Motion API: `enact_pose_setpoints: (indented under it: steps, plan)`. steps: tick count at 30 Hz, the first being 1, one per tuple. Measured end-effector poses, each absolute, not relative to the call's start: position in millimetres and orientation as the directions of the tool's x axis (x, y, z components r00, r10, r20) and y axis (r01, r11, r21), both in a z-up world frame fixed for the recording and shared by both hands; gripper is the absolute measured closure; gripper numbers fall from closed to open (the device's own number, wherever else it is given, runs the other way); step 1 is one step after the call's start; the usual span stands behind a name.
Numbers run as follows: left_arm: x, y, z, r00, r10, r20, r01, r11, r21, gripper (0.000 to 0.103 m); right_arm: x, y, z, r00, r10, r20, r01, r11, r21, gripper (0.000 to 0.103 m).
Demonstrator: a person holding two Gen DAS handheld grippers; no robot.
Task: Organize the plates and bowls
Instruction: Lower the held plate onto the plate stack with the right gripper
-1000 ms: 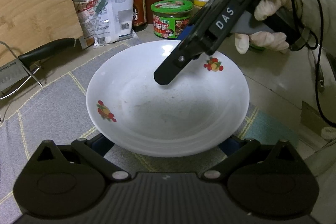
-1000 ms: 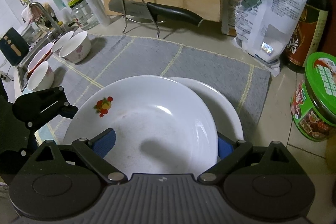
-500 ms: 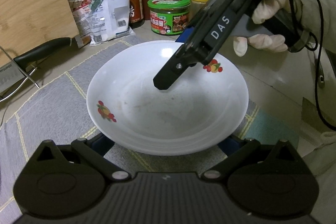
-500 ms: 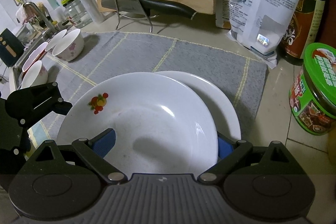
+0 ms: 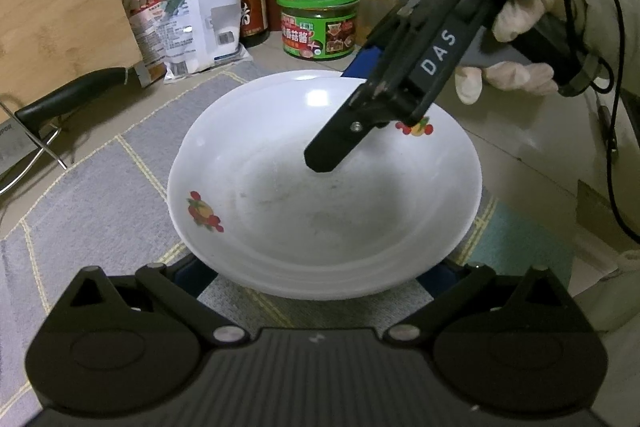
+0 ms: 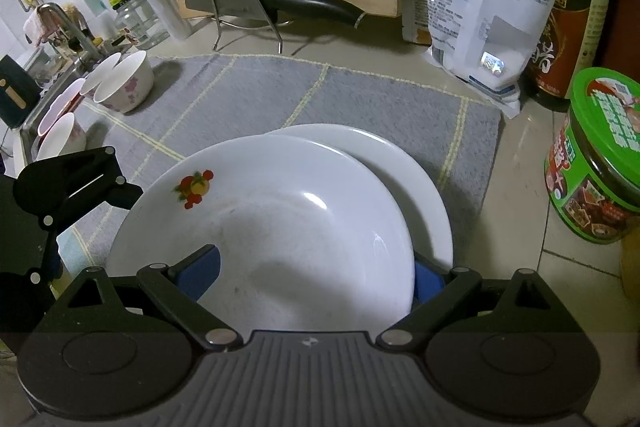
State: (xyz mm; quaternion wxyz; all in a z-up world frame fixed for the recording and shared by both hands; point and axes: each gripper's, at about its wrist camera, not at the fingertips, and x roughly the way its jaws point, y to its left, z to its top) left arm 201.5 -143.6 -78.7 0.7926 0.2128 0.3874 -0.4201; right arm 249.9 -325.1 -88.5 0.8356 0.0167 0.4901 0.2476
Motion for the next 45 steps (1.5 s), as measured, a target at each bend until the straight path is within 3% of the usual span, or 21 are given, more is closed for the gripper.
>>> enact_pose_setpoints:
  steps: [45]
  plan:
    - [208,-140,-78,0.347,-0.489,-0.800,0.844,0.534,0.040,0.001,231,-332,-77,0.422,0.403,-0.812,-0.348,0.899,0.265,0.004]
